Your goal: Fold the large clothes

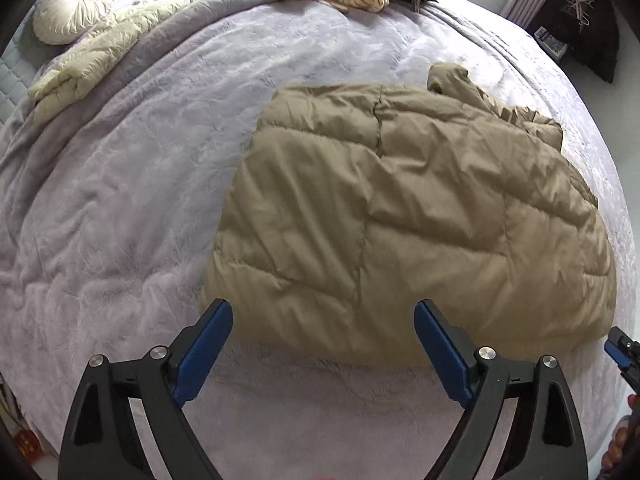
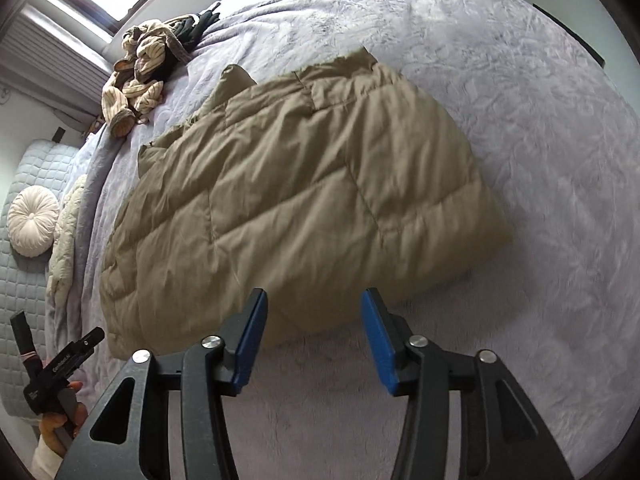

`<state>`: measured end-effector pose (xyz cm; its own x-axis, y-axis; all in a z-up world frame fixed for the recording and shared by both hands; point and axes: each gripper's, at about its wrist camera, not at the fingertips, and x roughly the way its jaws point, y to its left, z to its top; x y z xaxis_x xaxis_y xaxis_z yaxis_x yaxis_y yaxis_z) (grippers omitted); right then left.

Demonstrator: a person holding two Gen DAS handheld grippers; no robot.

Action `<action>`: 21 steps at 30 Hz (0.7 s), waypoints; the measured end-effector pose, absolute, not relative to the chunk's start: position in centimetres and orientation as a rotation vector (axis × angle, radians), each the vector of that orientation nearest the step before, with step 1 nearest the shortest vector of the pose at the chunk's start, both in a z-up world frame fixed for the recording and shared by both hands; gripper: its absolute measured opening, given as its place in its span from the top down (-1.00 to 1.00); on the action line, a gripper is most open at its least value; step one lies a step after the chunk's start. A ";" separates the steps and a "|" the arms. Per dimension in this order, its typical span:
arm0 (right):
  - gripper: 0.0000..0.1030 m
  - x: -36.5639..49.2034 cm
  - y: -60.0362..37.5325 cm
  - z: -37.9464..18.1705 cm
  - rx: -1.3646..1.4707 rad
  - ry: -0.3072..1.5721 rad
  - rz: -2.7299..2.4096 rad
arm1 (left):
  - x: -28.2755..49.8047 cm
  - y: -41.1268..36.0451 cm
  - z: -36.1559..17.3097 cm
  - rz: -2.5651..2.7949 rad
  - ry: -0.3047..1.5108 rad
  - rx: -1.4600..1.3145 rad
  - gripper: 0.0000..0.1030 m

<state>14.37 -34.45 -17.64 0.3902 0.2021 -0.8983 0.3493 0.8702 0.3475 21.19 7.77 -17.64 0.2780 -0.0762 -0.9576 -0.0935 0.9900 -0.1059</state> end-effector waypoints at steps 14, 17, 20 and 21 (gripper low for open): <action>-0.99 13.3 -33.0 -19.7 0.598 1.165 -0.053 | 20.0 7.5 -20.6 0.019 1.344 -0.133 -0.81; -0.99 13.4 -32.7 -20.3 0.618 1.156 -0.032 | 19.7 7.3 -20.8 0.022 1.330 -0.105 -0.81; -0.99 13.5 -32.6 -21.2 0.669 1.162 -0.001 | 19.7 7.8 -21.7 0.010 1.342 -0.126 -0.81; -0.99 13.5 -32.7 -21.6 0.706 1.165 0.008 | 19.6 8.2 -22.1 0.006 1.353 -0.154 -0.81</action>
<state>13.50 -32.66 -21.55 0.4196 0.3569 -0.8346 0.3460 0.7872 0.5106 19.65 8.15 -22.10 0.2173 -0.0847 -0.9724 -0.0931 0.9899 -0.1070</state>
